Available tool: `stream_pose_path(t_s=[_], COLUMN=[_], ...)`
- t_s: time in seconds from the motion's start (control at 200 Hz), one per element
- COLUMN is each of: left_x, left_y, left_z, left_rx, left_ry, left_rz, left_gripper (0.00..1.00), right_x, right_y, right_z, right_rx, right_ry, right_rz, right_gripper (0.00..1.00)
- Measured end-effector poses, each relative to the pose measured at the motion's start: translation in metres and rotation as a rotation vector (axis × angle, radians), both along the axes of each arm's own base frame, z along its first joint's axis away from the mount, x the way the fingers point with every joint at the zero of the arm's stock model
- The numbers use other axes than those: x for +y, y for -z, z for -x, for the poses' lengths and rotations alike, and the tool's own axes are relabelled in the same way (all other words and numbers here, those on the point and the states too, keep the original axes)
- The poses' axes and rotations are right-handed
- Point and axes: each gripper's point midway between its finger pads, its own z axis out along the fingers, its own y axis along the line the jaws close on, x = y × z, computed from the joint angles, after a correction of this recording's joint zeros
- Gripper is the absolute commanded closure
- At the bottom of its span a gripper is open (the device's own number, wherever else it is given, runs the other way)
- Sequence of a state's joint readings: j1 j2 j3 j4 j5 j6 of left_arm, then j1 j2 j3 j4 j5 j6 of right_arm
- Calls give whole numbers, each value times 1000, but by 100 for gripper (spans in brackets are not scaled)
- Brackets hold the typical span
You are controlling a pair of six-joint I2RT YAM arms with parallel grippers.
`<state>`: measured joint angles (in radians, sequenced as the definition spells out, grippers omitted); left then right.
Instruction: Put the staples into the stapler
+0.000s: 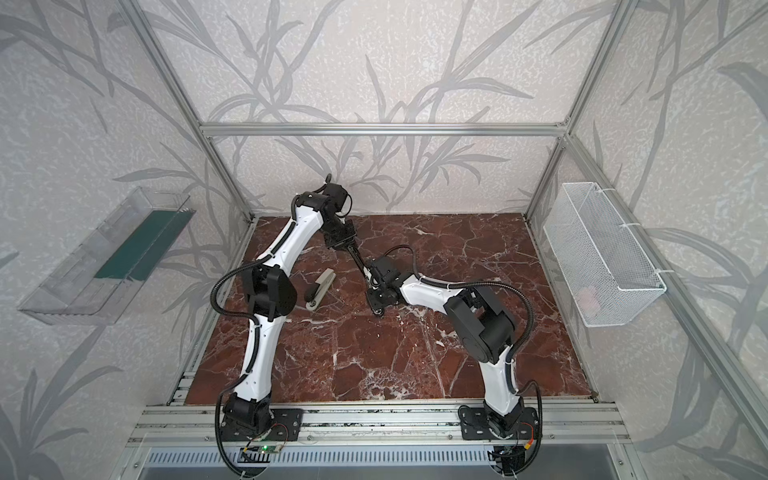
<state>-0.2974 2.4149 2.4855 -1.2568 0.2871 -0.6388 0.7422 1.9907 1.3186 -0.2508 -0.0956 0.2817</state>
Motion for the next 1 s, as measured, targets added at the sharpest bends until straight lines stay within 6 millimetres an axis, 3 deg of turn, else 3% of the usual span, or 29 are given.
stream_pose_path(t_s=[0.375, 0.51, 1.005], left_x=[18, 23, 36], left_y=[9, 14, 52], left_z=[-7, -9, -22], left_rx=[49, 69, 153], left_ry=[-72, -85, -126], left_rz=[38, 66, 168], left_gripper=[100, 92, 89], right_x=[-5, -5, -9], right_y=[4, 4, 4], right_z=[3, 3, 8], right_rx=[-38, -52, -79], right_ry=[-4, -12, -50], right_rz=[-16, -24, -24], right_gripper=[76, 76, 77])
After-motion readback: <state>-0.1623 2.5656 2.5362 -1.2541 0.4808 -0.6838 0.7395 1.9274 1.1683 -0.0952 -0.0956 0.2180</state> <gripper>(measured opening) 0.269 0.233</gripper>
